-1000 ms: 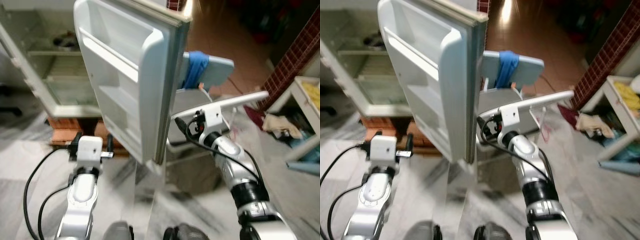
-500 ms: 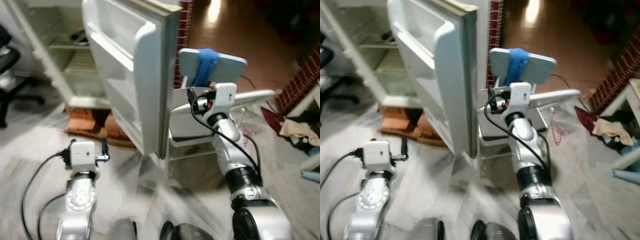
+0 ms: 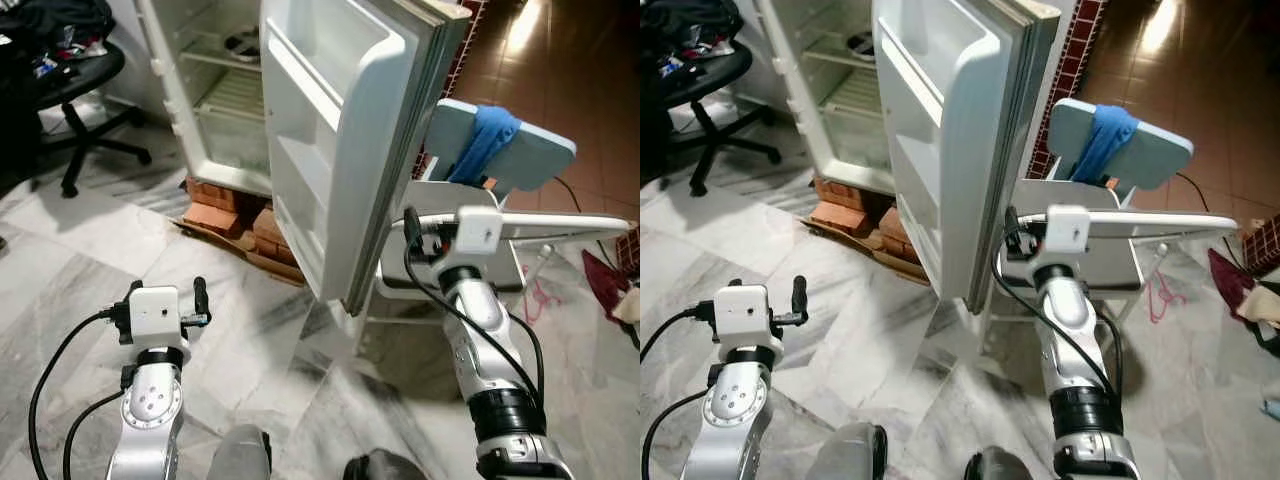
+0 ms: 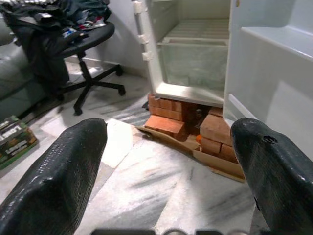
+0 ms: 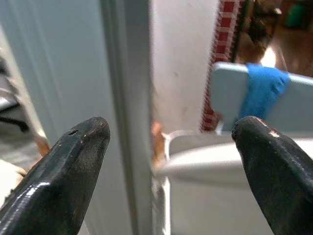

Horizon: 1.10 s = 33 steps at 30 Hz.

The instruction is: Restocking fridge

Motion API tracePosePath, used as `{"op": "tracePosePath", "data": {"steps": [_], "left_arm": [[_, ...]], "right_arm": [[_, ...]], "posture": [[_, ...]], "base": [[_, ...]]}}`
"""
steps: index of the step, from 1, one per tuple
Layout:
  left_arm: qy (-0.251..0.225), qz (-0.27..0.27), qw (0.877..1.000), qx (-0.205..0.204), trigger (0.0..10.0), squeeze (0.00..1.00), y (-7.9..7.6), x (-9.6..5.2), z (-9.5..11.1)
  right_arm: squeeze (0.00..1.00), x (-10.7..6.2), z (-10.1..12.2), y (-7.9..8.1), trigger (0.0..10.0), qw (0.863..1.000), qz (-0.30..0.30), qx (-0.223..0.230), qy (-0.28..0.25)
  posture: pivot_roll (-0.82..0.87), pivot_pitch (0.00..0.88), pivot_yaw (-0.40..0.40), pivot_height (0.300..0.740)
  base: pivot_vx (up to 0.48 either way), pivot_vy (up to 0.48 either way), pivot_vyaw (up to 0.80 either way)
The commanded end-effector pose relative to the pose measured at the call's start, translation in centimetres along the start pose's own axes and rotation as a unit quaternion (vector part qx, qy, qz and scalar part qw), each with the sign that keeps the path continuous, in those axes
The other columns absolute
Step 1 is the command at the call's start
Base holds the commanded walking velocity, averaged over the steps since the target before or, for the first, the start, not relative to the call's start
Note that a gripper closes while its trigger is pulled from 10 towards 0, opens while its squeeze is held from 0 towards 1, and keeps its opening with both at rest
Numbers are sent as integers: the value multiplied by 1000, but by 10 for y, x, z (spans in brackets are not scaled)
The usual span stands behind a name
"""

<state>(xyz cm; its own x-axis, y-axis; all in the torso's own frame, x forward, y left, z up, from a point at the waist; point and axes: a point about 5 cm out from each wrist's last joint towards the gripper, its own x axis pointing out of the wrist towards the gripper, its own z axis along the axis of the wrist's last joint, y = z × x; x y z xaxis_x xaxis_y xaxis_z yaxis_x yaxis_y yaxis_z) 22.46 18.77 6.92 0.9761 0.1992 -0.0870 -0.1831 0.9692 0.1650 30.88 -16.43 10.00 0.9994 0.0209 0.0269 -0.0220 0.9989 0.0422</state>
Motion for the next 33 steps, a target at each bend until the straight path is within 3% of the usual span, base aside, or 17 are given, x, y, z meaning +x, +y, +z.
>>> {"op": "tracePosePath", "data": {"steps": [1,6,23,33], "left_arm": [[-4,-1,1000,-2,10000,0,1,-2,2],[0,8,1000,-7,10000,0,4,-6,-1],[3,4,1000,0,10000,0,3,-8,-3],[21,-5,1000,-17,10000,0,1,-9,-6]], "right_arm": [[0,-4,8,0,10000,1000,4,-14,-16],[0,-15,13,-6,10000,999,-25,-28,-27],[0,-9,22,0,10000,998,-2,-46,-36],[0,-3,24,-5,10000,999,5,-37,-32]], "posture": [[142,77,-32,740],[133,69,-28,740],[141,64,-34,740],[141,74,-28,740]], "base": [[240,0,0],[268,0,0],[403,0,0],[0,0,0]]}}
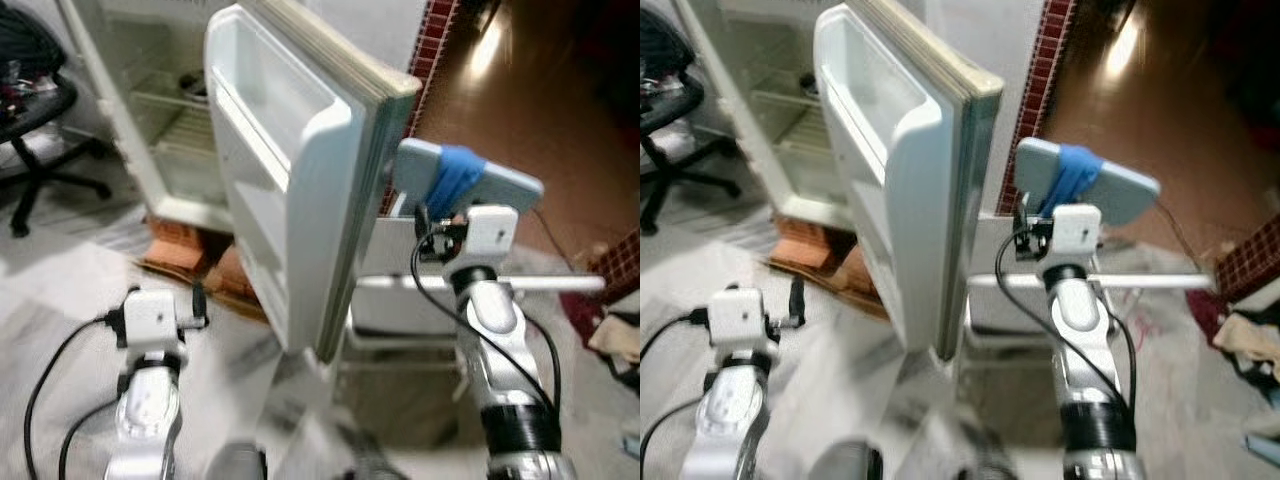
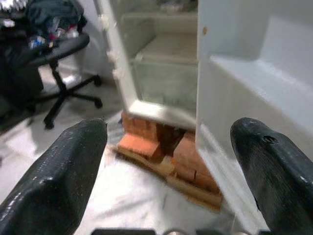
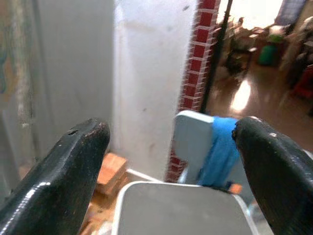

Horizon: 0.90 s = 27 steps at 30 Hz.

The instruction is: Restocking fridge

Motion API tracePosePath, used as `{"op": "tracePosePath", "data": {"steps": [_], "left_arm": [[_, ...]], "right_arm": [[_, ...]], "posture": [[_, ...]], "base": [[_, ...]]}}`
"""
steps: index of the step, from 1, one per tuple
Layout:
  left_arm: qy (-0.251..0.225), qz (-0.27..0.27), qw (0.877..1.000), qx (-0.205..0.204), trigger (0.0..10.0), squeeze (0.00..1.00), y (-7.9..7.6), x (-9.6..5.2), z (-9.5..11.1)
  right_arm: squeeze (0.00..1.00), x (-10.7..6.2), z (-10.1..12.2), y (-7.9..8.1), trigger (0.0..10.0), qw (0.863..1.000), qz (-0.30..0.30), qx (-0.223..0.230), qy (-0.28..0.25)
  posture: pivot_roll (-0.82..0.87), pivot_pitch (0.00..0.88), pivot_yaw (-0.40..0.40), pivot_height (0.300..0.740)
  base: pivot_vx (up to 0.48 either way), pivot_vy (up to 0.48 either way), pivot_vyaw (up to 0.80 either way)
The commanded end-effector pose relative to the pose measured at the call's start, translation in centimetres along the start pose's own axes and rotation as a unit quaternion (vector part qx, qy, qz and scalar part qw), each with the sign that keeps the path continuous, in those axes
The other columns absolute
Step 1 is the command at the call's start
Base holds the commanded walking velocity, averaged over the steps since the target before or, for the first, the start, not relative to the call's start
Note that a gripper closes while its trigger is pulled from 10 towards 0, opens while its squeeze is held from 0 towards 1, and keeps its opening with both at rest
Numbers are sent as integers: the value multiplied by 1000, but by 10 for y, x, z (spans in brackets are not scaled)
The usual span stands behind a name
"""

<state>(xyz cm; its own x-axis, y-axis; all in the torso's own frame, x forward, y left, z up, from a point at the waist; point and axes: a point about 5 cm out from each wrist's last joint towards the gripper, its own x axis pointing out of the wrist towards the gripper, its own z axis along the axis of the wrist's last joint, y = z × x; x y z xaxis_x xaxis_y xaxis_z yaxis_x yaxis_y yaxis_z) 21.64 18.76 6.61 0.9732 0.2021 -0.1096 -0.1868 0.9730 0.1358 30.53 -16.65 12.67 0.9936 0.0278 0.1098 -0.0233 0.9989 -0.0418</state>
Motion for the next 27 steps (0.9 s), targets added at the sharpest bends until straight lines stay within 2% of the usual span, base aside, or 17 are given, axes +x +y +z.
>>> {"op": "tracePosePath", "data": {"steps": [1,3,6,7,9,10,13,15,17,18,19,20,21,23,24,25,27], "left_arm": [[9,-5,1000,-2,10000,0,0,-1,-2],[14,-7,1000,-5,10000,0,0,-4,-3],[16,29,999,-9,10000,0,15,-9,-7],[16,29,999,-9,10000,0,15,-9,-7],[62,78,994,-52,10000,0,30,-10,-22],[69,85,992,-58,10000,0,32,-11,-25],[70,101,990,-73,10000,0,39,-12,-26],[71,101,990,-70,10000,0,40,-13,-26],[72,101,990,-65,10000,0,40,-14,-27],[71,103,990,-63,10000,0,41,-15,-27],[71,103,990,-63,10000,0,41,-15,-27],[71,104,990,-63,10000,0,42,-16,-26],[71,104,990,-63,10000,0,42,-16,-26],[70,105,990,-63,10000,0,42,-16,-26],[70,105,990,-64,10000,0,43,-16,-26],[68,102,990,-67,10000,0,42,-15,-26],[62,81,992,-67,10000,0,37,-13,-24]], "right_arm": [[0,-1,-3,-3,10000,1000,2,5,10],[0,5,0,0,10000,999,36,26,9],[0,21,14,8,10000,995,70,71,-10],[0,21,14,8,10000,995,70,71,-10],[0,38,29,28,10000,989,107,95,-30],[0,41,32,31,10000,988,113,99,-33],[0,52,49,61,10000,976,160,142,-49],[0,53,55,70,10000,971,174,156,-54],[0,52,66,89,10000,959,215,174,-62],[0,41,88,118,10000,923,303,227,-72],[0,41,88,118,10000,923,303,227,-72],[0,24,102,135,10000,878,391,264,-74],[0,24,102,135,10000,878,391,264,-74],[0,8,106,142,10000,844,454,279,-69],[0,3,100,141,10000,842,464,269,-64],[0,4,89,138,10000,856,450,251,-52],[0,11,54,122,10000,900,384,209,-7]], "posture": [[141,74,-28,740],[145,77,-26,740],[142,81,-20,740],[142,81,-20,740],[155,80,-24,740],[158,80,-25,740],[177,77,-30,740],[182,77,-31,740],[195,77,-34,740],[202,75,-37,740],[202,75,-37,740],[204,75,-37,740],[204,75,-37,740],[200,74,-37,740],[198,74,-36,740],[194,74,-36,740],[190,75,-35,740]], "base": [[0,0,0],[0,0,0],[0,0,0],[0,0,0],[0,0,0],[0,0,0],[0,0,0],[0,0,0],[0,0,0],[0,0,0],[0,0,0],[0,0,0],[0,0,0],[0,0,0],[0,0,0],[0,0,0],[0,0,0]]}}
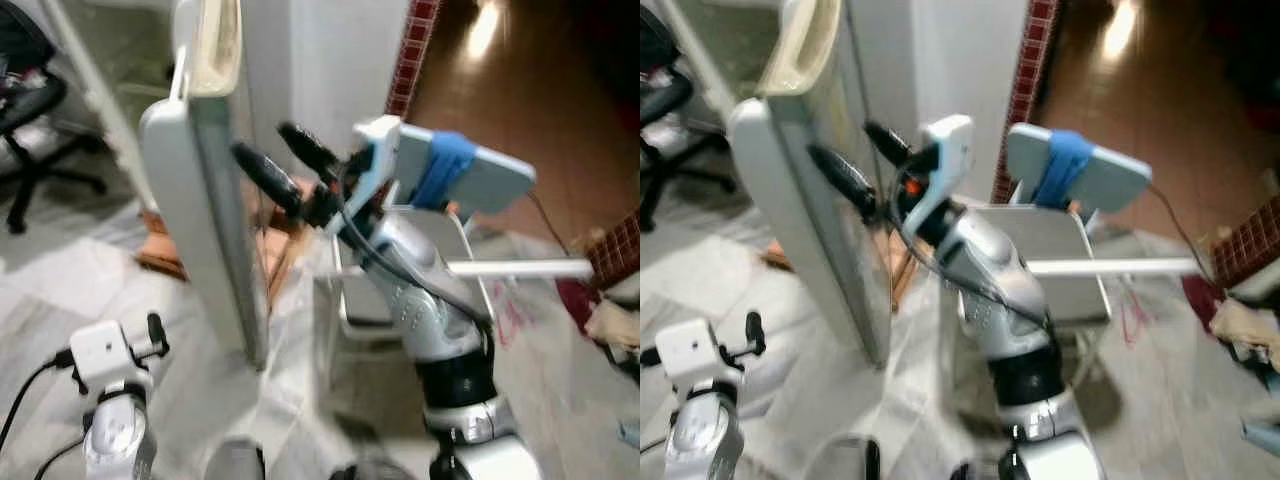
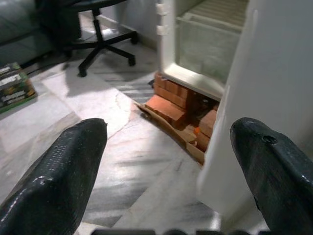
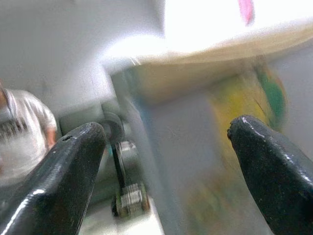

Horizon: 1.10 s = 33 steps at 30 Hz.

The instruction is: Restocking fridge

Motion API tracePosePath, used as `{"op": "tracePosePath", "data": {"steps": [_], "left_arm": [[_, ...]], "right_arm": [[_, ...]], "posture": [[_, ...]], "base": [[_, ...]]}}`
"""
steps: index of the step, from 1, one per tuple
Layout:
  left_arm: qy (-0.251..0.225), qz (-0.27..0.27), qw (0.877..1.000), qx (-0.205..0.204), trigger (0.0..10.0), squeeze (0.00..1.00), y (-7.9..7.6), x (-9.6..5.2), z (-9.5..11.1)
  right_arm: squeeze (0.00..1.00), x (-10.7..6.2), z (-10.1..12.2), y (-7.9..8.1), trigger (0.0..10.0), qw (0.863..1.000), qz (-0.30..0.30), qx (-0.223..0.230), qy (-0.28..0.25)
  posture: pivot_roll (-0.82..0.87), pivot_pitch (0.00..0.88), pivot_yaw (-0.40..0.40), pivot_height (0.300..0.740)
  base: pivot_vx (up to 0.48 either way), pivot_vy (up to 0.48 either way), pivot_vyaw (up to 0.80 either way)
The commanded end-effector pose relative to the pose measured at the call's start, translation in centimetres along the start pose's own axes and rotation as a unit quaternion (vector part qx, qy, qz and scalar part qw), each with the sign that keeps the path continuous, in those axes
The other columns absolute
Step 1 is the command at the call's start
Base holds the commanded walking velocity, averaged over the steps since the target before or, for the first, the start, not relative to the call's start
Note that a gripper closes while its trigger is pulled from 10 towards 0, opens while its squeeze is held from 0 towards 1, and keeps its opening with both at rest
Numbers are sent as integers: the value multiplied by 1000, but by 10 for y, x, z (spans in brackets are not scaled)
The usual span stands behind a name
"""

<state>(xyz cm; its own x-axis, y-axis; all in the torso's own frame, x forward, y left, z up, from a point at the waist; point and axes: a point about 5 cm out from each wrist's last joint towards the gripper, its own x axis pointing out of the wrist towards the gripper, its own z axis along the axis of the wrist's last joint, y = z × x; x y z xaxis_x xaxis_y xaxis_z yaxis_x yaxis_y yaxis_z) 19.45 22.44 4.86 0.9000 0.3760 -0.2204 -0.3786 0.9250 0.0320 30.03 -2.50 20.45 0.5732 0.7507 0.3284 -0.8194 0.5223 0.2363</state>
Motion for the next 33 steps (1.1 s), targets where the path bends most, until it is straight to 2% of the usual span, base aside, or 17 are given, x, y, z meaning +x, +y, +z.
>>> {"op": "tracePosePath", "data": {"steps": [1,4,5,7,8,9,10,12,14,16,21,26,33], "left_arm": [[-14,-34,999,16,10000,0,-9,1,4],[-27,-56,998,32,10000,0,-18,3,8],[-34,-67,996,39,10000,0,-22,4,11],[-37,-78,995,44,10000,0,-26,6,12],[-37,-86,995,41,10000,0,-29,7,12],[-37,-86,995,41,10000,0,-29,7,12],[-29,-94,995,35,10000,0,-33,8,8],[-19,-106,994,28,10000,0,-36,9,4],[-14,-122,992,27,10000,0,-42,12,3],[-17,-119,992,29,10000,0,-44,16,7],[-28,-134,990,25,10000,0,-49,16,11],[-36,-151,987,32,10000,0,-55,16,12],[-50,-140,988,27,10000,0,-54,16,16]], "right_arm": [[0,-37,-36,-44,10000,987,-138,-35,79],[0,-57,-44,-63,10000,971,-210,-56,104],[0,-70,-43,-71,10000,961,-247,-72,101],[0,-81,-42,-79,10000,948,-292,-76,98],[0,-92,-38,-83,10000,938,-324,-85,93],[0,-92,-38,-83,10000,938,-324,-85,93],[0,-101,-33,-85,10000,926,-351,-112,79],[0,-105,-37,-87,10000,919,-373,-105,76],[0,-100,-49,-86,10000,913,-387,-100,82],[0,-90,-52,-79,10000,920,-369,-112,75],[0,-86,-52,-75,10000,922,-364,-109,71],[0,-85,-53,-78,10000,922,-362,-117,69],[0,-87,-49,-82,10000,919,-367,-129,68]], "posture": [[184,72,-31,740],[176,71,-27,740],[165,70,-21,740],[160,69,-19,740],[154,67,-19,740],[154,67,-19,740],[150,63,-25,740],[142,59,-23,740],[136,53,-13,740],[143,50,-12,740],[136,55,-1,740],[134,57,-4,740],[134,52,-6,740]], "base": [[0,0,0],[0,0,0],[0,0,0],[0,0,0],[0,0,0],[0,0,0],[0,0,0],[0,0,0],[0,120,0],[-266,307,-625],[-310,350,-605],[-271,398,0],[0,437,0]]}}
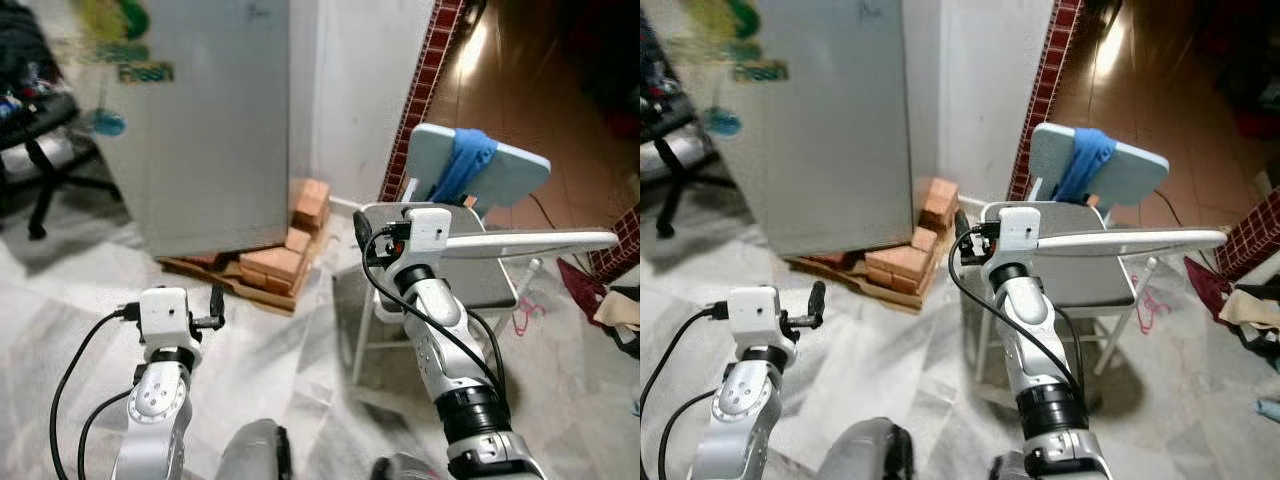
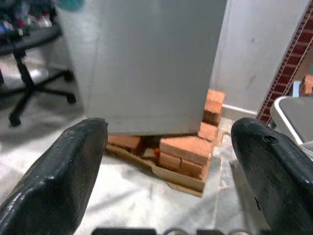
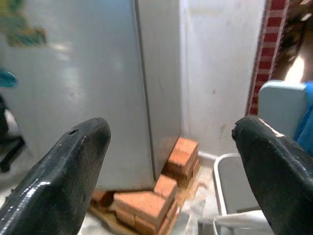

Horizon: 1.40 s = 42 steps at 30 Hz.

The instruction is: Restocking fridge

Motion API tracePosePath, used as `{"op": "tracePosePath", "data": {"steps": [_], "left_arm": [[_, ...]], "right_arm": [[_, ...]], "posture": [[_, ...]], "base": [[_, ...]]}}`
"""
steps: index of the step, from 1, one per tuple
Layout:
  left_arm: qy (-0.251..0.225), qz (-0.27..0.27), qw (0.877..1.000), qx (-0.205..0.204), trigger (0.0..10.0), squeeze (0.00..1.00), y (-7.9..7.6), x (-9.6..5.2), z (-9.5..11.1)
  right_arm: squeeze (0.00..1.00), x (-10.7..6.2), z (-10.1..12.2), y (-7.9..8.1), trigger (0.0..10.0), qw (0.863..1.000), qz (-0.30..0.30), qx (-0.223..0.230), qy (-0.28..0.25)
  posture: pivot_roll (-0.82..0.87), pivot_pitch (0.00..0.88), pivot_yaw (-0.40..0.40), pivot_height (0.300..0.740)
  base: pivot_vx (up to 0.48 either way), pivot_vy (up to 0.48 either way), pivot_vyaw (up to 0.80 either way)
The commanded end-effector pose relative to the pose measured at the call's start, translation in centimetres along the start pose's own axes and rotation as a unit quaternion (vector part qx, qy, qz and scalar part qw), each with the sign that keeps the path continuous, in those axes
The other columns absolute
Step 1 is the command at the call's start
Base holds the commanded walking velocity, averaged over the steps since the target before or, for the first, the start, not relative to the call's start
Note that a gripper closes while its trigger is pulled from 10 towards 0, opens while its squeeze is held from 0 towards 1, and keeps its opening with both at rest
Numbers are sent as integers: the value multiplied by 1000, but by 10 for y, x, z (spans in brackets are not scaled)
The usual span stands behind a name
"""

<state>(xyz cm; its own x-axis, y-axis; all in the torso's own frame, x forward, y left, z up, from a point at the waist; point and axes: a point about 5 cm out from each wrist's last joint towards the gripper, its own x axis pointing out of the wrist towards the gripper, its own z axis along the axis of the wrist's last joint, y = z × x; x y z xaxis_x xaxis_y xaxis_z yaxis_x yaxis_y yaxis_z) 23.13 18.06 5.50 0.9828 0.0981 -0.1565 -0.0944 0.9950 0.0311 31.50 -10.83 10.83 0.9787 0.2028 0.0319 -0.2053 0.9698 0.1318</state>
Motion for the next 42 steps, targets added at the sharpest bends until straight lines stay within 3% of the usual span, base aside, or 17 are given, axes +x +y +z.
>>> {"op": "tracePosePath", "data": {"steps": [1,11,24,34,42], "left_arm": [[-14,5,1000,2,10000,0,1,1,5],[-45,12,999,6,10000,0,4,1,16],[-39,-1,999,-6,10000,0,2,-1,12],[-39,-19,999,-20,10000,0,-2,-1,12],[-61,-10,998,21,10000,0,21,5,25]], "right_arm": [[0,1,4,-6,10000,1000,-6,-9,-8],[0,-12,-5,-24,10000,999,-27,-29,4],[0,-15,-5,-30,10000,998,-42,-37,4],[0,-26,-8,-53,10000,994,-91,-62,9],[0,-37,-3,-69,10000,990,-111,-85,1]], "posture": [[134,52,-6,740],[129,50,-8,740],[126,51,-3,740],[106,39,10,740],[107,62,28,740]], "base": [[0,469,0],[0,477,-625],[0,480,0],[0,480,-320],[0,480,-800]]}}
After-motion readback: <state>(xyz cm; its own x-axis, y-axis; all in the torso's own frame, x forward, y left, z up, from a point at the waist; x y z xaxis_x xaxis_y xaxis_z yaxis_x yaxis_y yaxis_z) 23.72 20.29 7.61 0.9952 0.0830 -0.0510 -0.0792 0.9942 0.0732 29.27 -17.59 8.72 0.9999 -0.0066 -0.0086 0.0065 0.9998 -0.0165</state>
